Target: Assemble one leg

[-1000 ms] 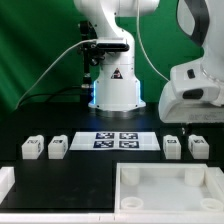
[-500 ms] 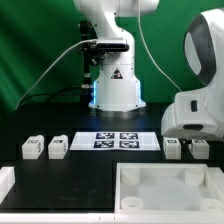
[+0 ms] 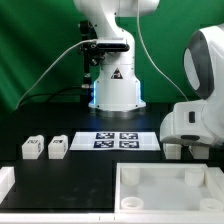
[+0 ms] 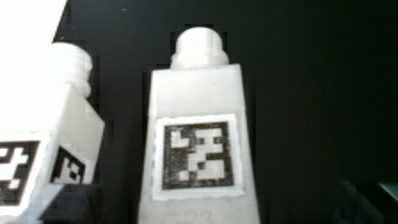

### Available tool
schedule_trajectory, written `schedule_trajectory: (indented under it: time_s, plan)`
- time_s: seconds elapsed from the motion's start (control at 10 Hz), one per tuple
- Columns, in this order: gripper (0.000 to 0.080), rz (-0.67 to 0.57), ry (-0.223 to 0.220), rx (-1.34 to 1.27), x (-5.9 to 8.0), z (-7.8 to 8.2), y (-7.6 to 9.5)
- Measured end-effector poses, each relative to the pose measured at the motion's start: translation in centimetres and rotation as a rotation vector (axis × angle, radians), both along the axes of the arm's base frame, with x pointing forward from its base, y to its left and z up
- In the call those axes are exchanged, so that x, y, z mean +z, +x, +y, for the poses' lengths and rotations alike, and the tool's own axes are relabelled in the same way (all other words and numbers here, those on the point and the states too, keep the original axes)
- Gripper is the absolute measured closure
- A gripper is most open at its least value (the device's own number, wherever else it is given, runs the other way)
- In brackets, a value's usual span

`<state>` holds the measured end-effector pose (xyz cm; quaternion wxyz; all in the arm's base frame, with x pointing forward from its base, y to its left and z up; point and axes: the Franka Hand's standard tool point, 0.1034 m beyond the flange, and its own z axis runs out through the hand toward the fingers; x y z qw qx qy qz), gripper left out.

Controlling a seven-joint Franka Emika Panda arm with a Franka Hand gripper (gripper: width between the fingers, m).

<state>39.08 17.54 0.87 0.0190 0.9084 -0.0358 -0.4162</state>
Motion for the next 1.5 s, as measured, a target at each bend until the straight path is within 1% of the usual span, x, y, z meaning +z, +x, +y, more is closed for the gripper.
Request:
schedule_trajectory:
  time_s: [0.2, 0.3, 0.4, 0.5, 0.6, 1.3, 1.4, 1.5]
  plan:
    - [0.0151, -0.004, 0.002, 0.001, 0.0, 0.0, 0.1]
    - [0.0275, -0.004, 0.002, 0.002, 0.0, 0.0, 0.1]
    - [0.0275, -0.004, 0.002, 0.002, 0.0, 0.0, 0.1]
    - [0.0418, -0.004, 0.002, 0.002, 0.0, 0.0, 0.1]
    - [0.0509, -0.004, 0.002, 0.002, 0.0, 0.0, 0.1]
    - [0.0508, -0.004, 0.002, 0.002, 0.0, 0.0, 0.1]
    - [0.0508, -0.002, 0.010, 0.014, 0.5, -0.2, 0.4]
    - [0.0508, -0.025, 0.029, 0.024, 2.4, -0.6, 2.1]
